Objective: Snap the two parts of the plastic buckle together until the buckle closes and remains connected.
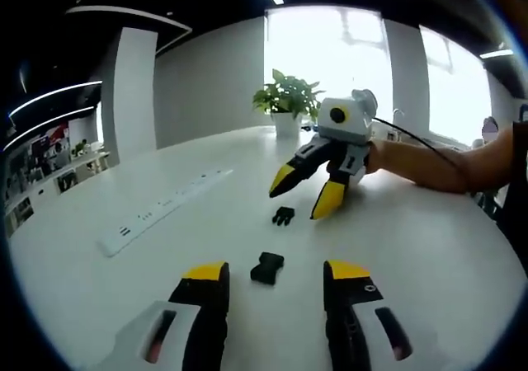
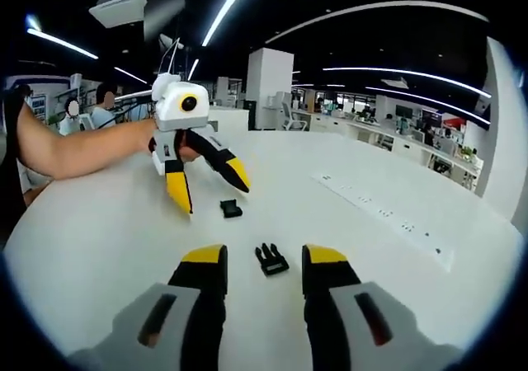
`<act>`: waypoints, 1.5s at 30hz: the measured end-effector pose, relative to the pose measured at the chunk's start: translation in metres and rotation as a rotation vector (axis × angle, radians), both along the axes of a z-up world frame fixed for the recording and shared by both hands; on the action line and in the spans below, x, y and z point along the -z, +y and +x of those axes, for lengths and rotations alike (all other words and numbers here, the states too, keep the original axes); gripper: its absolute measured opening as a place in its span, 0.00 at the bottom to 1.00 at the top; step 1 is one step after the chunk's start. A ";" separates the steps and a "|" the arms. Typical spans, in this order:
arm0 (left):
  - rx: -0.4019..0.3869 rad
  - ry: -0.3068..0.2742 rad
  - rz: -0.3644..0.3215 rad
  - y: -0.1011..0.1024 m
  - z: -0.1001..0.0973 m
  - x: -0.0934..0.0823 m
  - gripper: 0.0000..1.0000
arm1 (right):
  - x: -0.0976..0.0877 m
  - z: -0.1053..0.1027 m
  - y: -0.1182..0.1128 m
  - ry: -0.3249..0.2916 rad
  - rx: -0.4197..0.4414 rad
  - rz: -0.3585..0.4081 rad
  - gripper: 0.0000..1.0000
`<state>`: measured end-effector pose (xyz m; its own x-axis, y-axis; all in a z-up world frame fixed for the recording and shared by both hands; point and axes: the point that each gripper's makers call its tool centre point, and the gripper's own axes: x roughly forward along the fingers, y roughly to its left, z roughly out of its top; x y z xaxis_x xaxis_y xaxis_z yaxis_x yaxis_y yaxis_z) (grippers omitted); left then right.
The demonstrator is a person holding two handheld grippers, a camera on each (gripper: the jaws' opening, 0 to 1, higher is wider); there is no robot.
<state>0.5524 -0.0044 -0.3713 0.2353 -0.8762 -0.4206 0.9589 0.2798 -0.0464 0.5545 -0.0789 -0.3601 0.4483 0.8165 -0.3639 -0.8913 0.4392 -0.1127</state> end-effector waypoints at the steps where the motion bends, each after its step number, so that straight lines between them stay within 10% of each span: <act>1: 0.002 0.001 0.005 0.000 -0.001 0.001 0.43 | 0.001 0.000 0.000 0.003 0.001 -0.001 0.36; 15: 0.048 0.018 0.028 -0.005 -0.011 0.008 0.43 | 0.003 -0.002 0.004 0.032 -0.007 0.009 0.50; 45: -0.011 -0.001 0.032 -0.005 0.004 0.006 0.22 | 0.009 0.005 0.005 0.065 -0.019 -0.024 0.27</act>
